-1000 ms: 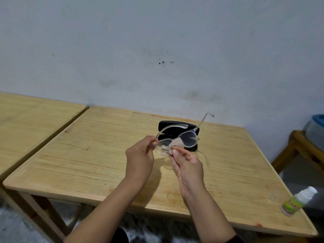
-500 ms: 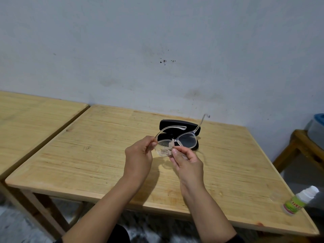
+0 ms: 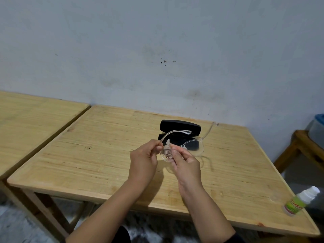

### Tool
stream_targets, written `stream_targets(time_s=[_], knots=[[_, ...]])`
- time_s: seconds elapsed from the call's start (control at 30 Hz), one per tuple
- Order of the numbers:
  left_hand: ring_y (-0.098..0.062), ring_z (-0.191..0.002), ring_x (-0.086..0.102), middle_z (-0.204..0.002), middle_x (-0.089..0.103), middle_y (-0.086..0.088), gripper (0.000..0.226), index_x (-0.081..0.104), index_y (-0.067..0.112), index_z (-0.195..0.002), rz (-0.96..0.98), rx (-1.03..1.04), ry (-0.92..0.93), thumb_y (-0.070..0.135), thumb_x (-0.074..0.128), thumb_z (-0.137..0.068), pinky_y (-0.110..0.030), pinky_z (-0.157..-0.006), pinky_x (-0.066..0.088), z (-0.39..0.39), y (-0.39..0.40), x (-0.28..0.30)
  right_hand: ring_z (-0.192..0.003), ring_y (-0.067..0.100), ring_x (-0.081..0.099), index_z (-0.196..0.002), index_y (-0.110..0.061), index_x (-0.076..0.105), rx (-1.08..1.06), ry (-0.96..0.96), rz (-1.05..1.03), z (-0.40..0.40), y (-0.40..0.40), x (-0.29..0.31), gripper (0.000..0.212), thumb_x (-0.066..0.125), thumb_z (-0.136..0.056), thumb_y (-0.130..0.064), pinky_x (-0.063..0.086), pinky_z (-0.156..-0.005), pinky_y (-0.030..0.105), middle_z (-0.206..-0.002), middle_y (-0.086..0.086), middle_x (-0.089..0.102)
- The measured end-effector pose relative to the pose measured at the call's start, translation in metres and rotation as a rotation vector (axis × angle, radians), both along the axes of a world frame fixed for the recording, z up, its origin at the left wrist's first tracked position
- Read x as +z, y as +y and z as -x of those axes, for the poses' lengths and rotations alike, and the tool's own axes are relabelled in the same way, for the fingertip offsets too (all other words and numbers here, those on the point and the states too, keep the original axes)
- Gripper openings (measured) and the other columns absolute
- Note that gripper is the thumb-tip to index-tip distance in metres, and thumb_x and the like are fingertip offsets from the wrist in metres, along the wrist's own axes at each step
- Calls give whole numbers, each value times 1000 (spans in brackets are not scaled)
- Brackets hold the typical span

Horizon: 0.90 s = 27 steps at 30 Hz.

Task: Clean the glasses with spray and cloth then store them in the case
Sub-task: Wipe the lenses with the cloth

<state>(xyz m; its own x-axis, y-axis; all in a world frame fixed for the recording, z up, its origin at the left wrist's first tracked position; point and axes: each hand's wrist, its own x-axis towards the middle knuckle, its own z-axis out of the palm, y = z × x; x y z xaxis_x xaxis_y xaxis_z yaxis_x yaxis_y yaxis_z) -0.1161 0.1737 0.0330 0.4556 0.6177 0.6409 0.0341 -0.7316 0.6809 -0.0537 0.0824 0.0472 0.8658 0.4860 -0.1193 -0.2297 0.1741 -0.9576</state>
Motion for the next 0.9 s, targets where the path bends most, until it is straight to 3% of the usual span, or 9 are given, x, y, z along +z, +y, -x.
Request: stream_targets(time_s=[0.17, 0.33, 0.5, 0.67, 0.77, 0.9], knots=[[-6, -75, 62, -70, 69, 5, 21, 69, 12, -82, 1, 17, -7, -7, 59, -82, -8, -59, 44, 1, 4, 6, -85, 10, 69, -90, -27, 70, -12, -110, 30, 3, -5, 3, 25, 65, -83, -4, 53, -75, 25, -91, -3, 73], [-7, -75, 60, -68, 69, 2, 18, 69, 11, -82, -15, 4, -10, -5, 60, -82, -2, -58, 40, 0, 1, 8, -82, 4, 69, -83, -24, 71, -54, -198, 54, 6, -4, 4, 14, 75, -76, -13, 50, -71, 18, -84, -7, 74], [-1, -70, 58, -69, 69, 5, 16, 69, 11, -81, -34, 4, -16, -3, 60, -83, 0, -57, 38, 0, -2, 9, -81, 18, 69, -74, -24, 64, -245, -177, 73, 8, 3, 1, 14, 70, -80, -13, 49, -67, 26, -81, 2, 72], [8, -70, 59, -72, 66, 11, 16, 69, 10, -81, -15, 4, -28, -3, 60, -83, 1, -59, 37, -1, -6, 10, -73, 6, 67, -79, -25, 63, -338, -204, 27, 16, 5, 6, 18, 61, -87, -10, 47, -57, 11, -80, -7, 68], [19, -67, 54, -73, 68, 10, 16, 69, 10, -83, -2, -2, -29, -3, 60, -83, 1, -60, 38, 0, -7, 9, -72, 4, 69, -81, -29, 68, -340, -177, 22, 16, 5, 5, 22, 59, -88, -10, 49, -61, 16, -80, -7, 71], [15, -63, 54, -70, 68, 7, 16, 68, 12, -82, 10, 7, -25, -1, 60, -84, -1, -57, 38, 0, -5, 8, -78, 5, 68, -84, -32, 70, -296, -206, 64, 16, 1, 3, 18, 64, -84, -15, 52, -66, 19, -84, -5, 73]])
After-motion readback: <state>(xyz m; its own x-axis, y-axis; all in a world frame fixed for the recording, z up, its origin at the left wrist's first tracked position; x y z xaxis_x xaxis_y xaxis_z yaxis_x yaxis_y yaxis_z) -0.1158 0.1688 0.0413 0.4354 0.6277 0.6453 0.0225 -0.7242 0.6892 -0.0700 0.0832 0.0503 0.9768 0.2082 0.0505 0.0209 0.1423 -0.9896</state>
